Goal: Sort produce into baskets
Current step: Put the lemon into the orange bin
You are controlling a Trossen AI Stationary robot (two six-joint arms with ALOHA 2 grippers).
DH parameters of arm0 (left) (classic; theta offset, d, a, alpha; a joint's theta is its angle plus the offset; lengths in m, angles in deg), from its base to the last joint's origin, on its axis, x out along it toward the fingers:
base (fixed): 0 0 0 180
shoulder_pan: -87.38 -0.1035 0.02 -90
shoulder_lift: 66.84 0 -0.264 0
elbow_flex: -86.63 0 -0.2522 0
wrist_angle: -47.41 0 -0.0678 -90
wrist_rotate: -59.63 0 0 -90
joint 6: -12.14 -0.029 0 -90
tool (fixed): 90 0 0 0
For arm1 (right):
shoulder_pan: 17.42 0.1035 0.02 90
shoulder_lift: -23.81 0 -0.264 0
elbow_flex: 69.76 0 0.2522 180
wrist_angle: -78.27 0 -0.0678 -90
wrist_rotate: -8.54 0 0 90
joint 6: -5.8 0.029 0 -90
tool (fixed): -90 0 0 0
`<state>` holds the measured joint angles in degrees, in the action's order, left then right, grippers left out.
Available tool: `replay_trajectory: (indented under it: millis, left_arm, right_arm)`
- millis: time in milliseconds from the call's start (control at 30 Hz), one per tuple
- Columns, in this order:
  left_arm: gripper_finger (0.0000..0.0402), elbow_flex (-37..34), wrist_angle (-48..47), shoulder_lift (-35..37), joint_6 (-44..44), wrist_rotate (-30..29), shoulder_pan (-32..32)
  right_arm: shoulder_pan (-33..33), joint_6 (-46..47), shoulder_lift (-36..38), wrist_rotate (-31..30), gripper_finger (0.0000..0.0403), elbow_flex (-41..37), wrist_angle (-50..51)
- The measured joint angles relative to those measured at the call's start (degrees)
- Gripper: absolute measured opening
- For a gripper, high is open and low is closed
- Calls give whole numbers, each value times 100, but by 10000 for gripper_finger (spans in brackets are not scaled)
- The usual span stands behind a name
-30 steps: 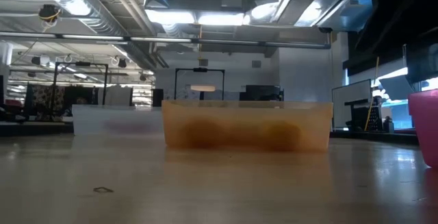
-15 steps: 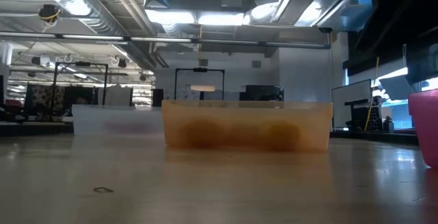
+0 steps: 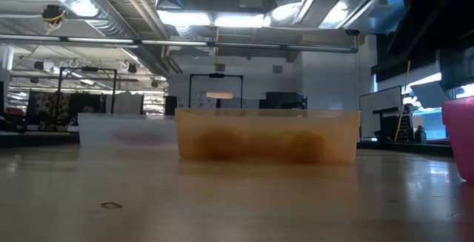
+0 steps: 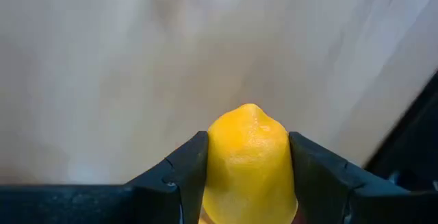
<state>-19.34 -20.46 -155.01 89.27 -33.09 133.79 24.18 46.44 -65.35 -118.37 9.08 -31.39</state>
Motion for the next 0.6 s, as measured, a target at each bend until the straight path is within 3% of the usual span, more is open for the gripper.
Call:
replay_trajectory:
  millis: [333,600]
  left_arm:
    - [175,11,258,834,-2119,-2046,-1166]
    - [177,11,1597,857,-3996,-2790,-2108]
  right_arm:
    - [0,-4,2,-106,198,-254,-466]
    - [0,-4,2,-125,198,-551,-925]
